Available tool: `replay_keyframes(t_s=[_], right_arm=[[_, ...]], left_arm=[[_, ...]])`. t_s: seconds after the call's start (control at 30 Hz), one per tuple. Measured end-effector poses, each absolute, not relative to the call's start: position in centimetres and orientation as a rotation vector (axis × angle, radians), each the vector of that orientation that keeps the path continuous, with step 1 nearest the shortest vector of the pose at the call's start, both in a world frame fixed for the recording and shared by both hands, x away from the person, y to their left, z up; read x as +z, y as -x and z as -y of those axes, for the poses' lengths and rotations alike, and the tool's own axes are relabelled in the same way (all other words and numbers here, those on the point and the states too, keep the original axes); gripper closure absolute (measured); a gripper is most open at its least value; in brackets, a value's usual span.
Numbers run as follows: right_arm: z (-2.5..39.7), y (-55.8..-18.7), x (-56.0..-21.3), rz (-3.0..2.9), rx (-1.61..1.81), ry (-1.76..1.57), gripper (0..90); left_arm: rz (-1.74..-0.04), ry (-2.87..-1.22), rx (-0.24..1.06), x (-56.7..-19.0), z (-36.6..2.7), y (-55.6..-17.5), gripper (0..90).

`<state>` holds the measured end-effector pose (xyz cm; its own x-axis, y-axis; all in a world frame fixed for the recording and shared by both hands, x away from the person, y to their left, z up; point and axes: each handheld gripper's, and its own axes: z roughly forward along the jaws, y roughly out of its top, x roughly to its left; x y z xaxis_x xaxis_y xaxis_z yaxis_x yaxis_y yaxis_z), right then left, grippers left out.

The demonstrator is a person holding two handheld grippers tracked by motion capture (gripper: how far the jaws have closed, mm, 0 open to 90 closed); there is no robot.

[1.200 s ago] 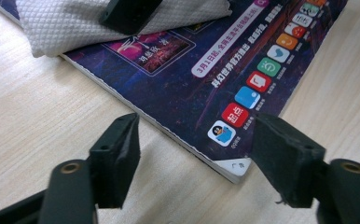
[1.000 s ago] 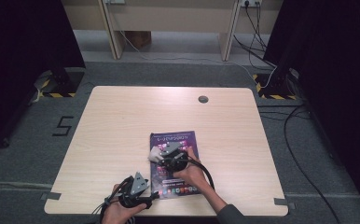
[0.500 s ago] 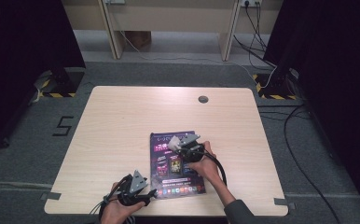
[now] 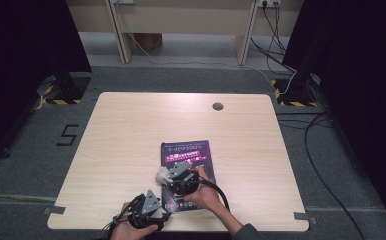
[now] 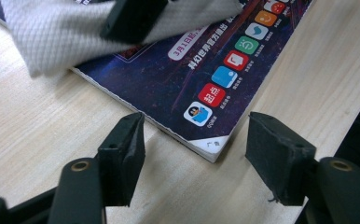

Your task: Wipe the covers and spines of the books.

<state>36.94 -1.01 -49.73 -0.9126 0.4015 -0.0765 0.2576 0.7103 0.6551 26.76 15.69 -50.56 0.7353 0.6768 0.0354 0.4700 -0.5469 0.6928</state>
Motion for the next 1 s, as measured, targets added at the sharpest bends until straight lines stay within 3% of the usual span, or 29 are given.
replay_keyframes(t_s=[0.47,1.0], right_arm=[[2.5,-37.8,-49.7,-2.681,0.972,-0.568,75.3],[11.6,-42.0,-49.5,-2.463,0.847,-0.900,75.3]], left_arm=[[-0.859,-2.273,0.452,-50.6,-16.2,-27.5,45.5],[-0.837,-2.265,0.420,-50.6,-15.9,-27.4,48.9]])
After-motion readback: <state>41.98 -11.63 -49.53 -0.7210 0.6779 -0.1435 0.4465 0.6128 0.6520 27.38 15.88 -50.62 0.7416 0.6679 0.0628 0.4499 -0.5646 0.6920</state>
